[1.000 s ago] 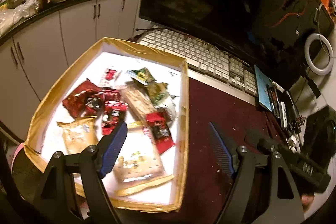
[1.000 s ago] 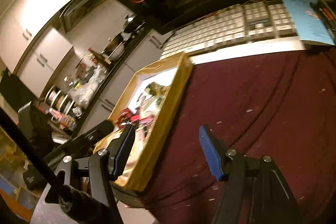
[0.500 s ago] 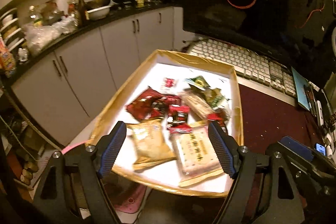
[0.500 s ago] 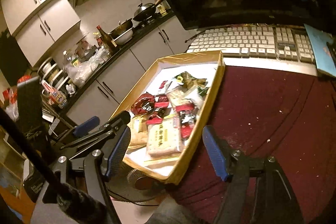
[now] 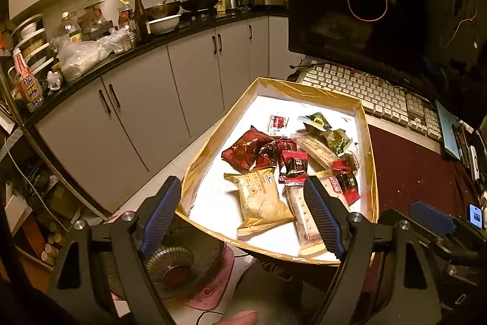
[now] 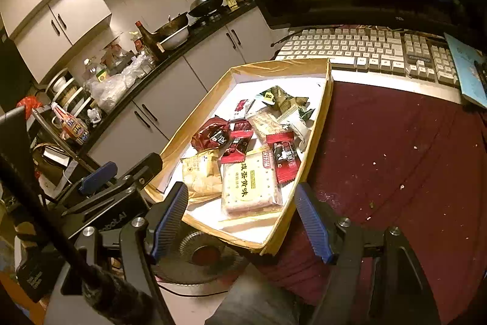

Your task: Organize snacks

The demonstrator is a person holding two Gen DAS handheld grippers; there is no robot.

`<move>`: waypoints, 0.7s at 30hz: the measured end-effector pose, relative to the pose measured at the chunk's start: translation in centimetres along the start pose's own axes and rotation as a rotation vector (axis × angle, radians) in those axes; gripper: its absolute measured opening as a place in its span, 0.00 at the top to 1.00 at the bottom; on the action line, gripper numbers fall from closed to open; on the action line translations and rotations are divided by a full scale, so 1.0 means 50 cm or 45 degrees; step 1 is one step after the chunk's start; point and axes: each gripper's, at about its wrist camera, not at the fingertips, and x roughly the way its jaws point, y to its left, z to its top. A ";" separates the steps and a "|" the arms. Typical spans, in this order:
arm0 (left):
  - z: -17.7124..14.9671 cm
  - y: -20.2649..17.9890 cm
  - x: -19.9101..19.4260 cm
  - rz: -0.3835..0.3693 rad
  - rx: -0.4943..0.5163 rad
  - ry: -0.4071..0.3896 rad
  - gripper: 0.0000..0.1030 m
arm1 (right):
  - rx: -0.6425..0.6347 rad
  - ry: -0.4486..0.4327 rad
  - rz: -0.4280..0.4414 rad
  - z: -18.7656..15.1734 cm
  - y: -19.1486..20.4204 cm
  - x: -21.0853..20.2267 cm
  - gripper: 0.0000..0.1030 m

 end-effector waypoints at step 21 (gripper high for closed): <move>-0.010 -0.006 0.007 0.004 0.013 0.023 0.20 | 0.064 0.013 -0.027 -0.005 -0.018 0.010 0.29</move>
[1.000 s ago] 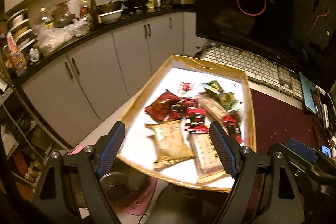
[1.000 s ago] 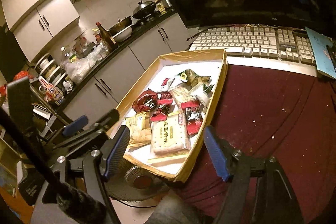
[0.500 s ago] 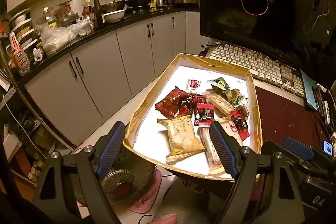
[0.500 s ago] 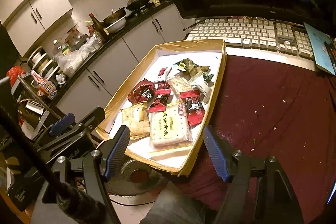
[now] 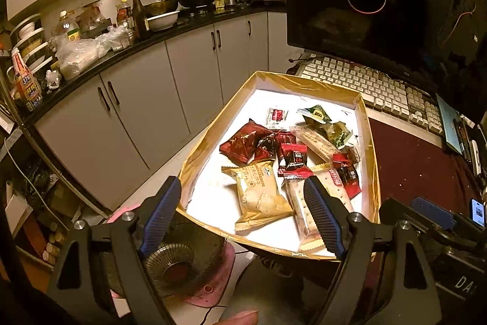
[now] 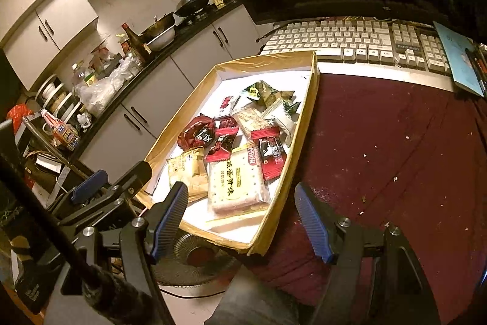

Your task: Organize snacks

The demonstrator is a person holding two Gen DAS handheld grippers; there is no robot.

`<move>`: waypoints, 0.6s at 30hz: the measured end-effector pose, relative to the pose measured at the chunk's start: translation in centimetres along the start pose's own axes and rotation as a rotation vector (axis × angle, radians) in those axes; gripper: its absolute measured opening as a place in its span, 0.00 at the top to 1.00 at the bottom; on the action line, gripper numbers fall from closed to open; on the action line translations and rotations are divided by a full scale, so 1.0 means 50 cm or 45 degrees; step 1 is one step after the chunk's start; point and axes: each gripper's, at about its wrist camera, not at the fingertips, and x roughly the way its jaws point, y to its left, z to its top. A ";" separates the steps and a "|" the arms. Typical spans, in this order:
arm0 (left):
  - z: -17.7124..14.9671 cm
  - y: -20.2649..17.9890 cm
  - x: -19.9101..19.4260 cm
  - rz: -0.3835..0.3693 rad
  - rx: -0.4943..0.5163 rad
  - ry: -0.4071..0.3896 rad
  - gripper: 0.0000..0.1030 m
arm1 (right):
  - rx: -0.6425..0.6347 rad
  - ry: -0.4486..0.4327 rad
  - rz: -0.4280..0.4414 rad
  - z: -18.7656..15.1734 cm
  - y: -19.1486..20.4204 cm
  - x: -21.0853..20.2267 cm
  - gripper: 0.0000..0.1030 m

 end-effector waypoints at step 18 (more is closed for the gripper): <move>0.003 0.003 0.022 0.011 -0.005 0.016 0.20 | -0.001 0.027 -0.007 0.009 -0.005 0.022 0.29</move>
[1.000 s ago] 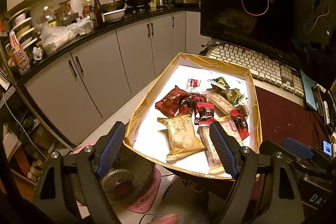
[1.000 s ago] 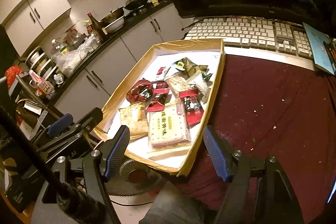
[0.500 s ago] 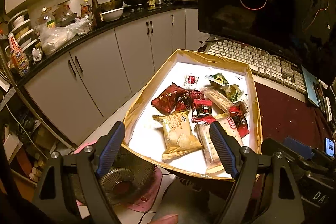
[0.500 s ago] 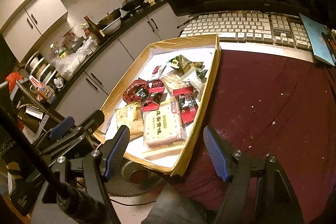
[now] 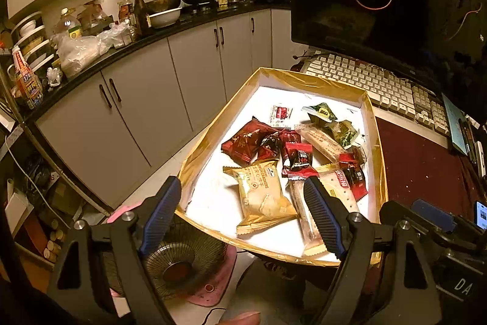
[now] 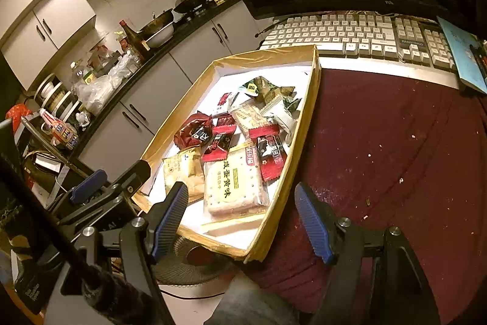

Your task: Organize snacks

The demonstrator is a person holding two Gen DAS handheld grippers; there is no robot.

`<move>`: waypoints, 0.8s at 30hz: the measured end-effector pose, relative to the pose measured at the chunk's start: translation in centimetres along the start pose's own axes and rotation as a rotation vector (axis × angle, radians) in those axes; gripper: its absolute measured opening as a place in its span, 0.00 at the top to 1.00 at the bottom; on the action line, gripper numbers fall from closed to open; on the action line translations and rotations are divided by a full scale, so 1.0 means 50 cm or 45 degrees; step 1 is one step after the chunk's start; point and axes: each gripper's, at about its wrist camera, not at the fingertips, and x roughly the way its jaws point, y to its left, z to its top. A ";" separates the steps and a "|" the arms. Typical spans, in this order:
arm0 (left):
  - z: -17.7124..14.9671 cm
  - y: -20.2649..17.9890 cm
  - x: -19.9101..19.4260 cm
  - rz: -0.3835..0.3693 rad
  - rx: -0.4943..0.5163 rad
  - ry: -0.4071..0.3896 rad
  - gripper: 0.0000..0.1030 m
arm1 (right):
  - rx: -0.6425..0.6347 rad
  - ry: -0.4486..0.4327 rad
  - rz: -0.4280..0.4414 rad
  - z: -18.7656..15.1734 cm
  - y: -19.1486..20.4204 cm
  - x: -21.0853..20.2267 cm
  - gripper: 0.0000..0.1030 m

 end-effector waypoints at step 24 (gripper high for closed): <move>0.006 0.003 0.006 0.042 0.025 -0.003 0.19 | -0.039 -0.017 -0.002 0.014 0.015 0.002 0.29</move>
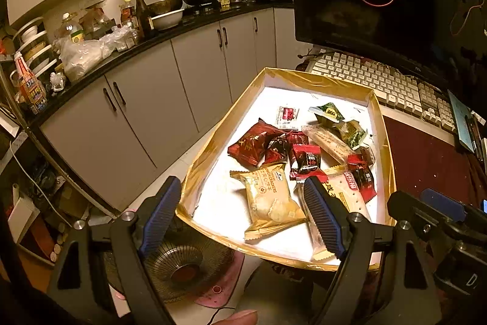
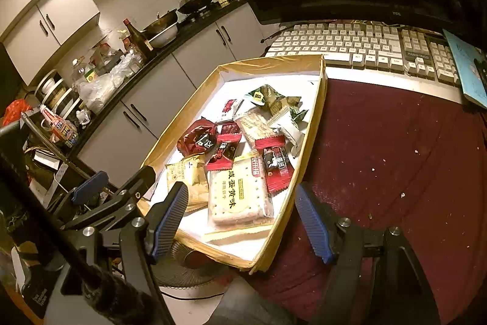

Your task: Organize snacks

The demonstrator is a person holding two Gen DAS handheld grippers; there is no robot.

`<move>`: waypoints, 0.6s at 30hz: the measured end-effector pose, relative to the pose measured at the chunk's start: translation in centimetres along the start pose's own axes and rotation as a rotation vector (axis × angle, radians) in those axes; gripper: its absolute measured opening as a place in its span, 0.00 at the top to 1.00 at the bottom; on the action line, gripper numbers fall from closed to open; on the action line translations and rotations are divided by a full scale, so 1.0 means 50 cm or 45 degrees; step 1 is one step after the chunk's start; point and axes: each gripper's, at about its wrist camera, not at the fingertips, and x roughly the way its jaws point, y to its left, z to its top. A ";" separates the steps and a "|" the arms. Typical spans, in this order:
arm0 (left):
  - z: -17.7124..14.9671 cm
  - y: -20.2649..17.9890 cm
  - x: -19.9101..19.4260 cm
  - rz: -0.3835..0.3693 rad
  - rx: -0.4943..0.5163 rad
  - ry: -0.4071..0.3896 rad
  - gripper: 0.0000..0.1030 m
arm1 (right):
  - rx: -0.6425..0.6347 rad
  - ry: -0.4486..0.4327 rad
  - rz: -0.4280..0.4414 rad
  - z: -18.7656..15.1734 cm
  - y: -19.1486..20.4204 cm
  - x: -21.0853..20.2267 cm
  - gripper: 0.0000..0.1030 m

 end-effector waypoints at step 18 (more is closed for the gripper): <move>-0.002 0.006 -0.004 0.004 -0.014 -0.005 0.19 | -0.010 0.007 -0.007 -0.005 0.008 0.004 0.29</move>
